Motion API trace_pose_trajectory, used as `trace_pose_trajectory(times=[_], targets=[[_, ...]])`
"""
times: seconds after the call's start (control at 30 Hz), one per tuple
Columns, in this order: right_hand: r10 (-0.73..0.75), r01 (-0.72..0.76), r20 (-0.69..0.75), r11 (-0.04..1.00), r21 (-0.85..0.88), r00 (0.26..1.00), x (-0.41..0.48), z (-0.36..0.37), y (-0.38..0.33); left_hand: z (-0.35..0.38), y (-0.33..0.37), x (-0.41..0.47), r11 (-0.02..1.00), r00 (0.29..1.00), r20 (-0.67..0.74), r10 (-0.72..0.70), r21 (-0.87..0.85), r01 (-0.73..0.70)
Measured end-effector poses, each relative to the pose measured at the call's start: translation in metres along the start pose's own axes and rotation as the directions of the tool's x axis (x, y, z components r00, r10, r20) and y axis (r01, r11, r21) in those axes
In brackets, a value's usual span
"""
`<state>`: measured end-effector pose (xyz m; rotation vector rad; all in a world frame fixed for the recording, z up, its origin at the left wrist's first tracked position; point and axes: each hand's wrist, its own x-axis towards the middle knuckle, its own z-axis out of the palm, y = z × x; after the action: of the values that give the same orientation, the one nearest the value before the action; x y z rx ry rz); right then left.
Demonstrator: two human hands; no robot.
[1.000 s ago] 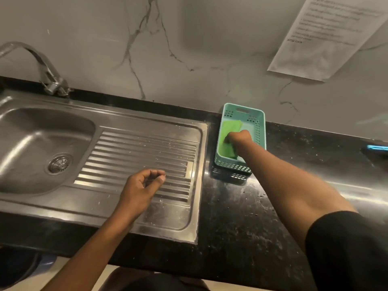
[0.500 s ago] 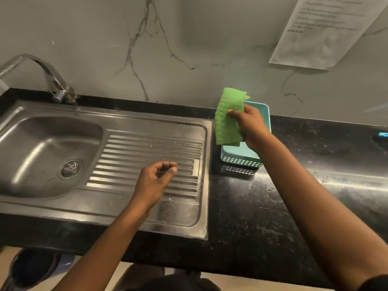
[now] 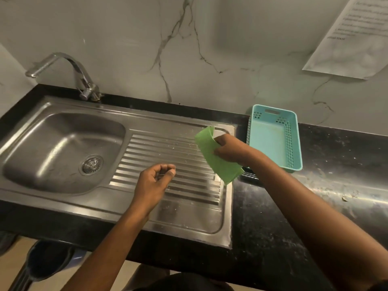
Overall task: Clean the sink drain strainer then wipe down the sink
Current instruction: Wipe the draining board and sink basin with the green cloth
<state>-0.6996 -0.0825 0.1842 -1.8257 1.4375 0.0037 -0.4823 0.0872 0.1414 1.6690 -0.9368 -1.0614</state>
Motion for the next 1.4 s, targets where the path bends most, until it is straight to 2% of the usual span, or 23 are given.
trace_pose_trajectory(times=[0.1,0.2,0.27,0.33,0.43,0.53,0.63,0.7,0.8,0.9,1.03,1.27,1.4], targets=[[-0.057,0.02,-0.194,0.982,-0.188,0.979,0.0,0.02,0.006,-0.022,-0.004,0.014,1.0,1.0,0.02,0.006,0.008,-0.006],[-0.175,0.066,-0.372,0.955,-0.288,0.912,-0.006,0.064,0.022,-0.041,-0.008,0.026,1.0,0.999,0.041,0.016,0.007,-0.016],[-0.181,0.064,-0.32,0.937,-0.343,0.93,-0.009,0.106,0.033,-0.053,-0.012,0.033,1.0,0.997,0.079,0.009,0.014,-0.011],[-0.068,-0.025,-0.253,0.938,-0.346,0.965,-0.013,0.152,0.04,-0.064,-0.017,0.038,1.0,0.993,0.12,-0.009,0.025,0.007],[0.049,-0.147,-0.363,0.957,-0.248,0.93,-0.016,0.203,0.034,-0.083,-0.023,0.047,0.999,0.984,0.177,-0.017,0.044,0.009],[0.101,-0.185,-0.418,0.969,-0.165,0.903,-0.007,0.23,0.004,-0.102,-0.028,0.057,0.998,0.978,0.208,-0.018,0.056,0.006],[0.083,-0.157,-0.409,0.976,-0.152,0.909,0.009,0.252,-0.041,-0.12,-0.032,0.066,0.999,0.974,0.225,0.001,0.05,-0.012],[0.036,-0.096,-0.353,0.984,-0.153,0.935,0.02,0.267,-0.073,-0.129,-0.034,0.071,0.999,0.974,0.224,0.017,0.04,-0.027],[-0.076,0.02,-0.25,0.976,-0.219,0.965,0.038,0.292,-0.129,-0.142,-0.033,0.078,0.997,0.968,0.245,0.046,0.042,-0.058],[-0.117,0.058,-0.198,0.958,-0.281,0.973,0.047,0.303,-0.157,-0.15,-0.033,0.084,0.997,0.968,0.245,0.057,0.039,-0.068],[-0.29,0.234,-0.125,0.911,-0.341,0.949,0.032,0.275,-0.114,-0.148,-0.033,0.087,0.999,0.974,0.224,0.04,0.017,-0.045],[-0.081,0.006,-0.351,0.977,-0.212,0.933,-0.025,0.213,0.001,-0.132,-0.031,0.071,1.0,0.972,0.234,0.02,0.004,-0.021],[-0.068,-0.043,-0.38,0.96,-0.277,0.922,-0.049,0.193,0.042,-0.126,-0.029,0.058,1.0,0.979,0.205,0.018,-0.028,-0.013]])
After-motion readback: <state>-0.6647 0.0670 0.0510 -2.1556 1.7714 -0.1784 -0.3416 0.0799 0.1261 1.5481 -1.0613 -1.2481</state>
